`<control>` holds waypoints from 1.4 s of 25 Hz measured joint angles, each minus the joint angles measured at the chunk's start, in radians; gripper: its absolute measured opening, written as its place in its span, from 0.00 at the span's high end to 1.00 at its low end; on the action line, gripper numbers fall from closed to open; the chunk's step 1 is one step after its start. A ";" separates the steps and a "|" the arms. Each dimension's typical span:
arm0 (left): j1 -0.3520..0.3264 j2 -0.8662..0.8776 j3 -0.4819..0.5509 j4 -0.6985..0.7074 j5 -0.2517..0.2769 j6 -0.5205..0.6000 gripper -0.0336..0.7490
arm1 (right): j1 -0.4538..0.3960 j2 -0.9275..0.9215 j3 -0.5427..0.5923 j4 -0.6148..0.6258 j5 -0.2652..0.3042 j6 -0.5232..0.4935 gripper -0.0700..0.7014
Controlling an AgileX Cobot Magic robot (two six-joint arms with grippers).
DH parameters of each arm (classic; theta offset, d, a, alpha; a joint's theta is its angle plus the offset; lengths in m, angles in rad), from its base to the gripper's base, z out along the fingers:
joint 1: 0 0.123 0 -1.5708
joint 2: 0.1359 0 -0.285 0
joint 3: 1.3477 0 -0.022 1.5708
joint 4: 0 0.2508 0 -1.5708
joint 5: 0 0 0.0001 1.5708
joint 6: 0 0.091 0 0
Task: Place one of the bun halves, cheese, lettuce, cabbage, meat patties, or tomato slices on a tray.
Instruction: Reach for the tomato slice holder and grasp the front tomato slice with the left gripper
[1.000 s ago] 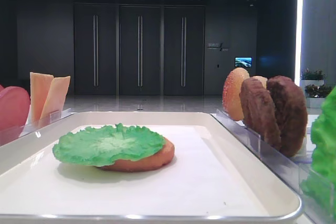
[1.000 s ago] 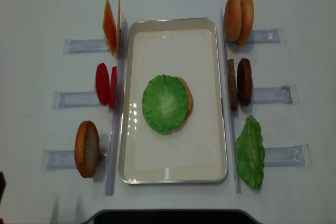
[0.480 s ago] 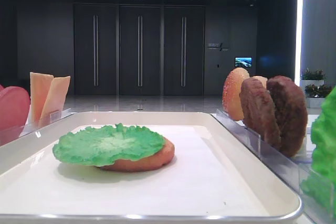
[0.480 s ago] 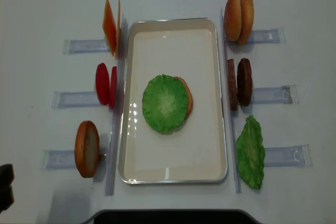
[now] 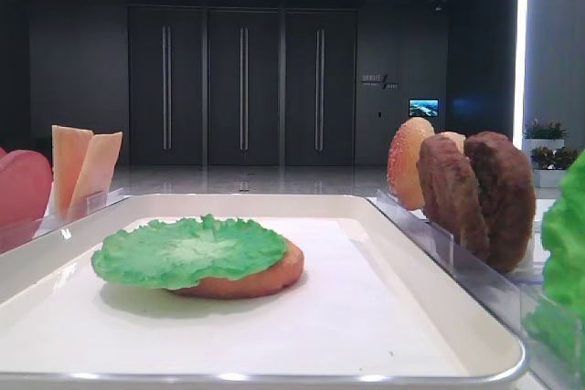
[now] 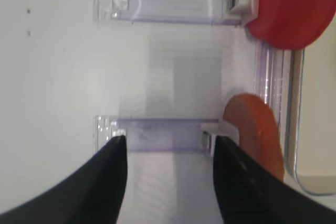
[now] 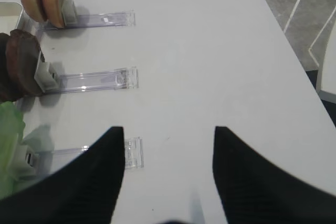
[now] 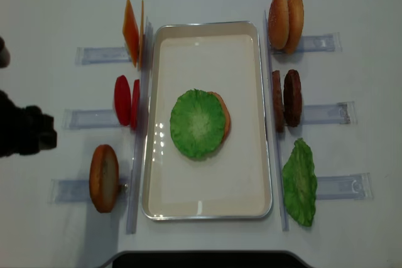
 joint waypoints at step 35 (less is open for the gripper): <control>-0.445 0.436 -0.337 0.128 -0.098 -0.586 0.44 | 0.000 0.000 0.000 0.000 0.000 0.000 0.44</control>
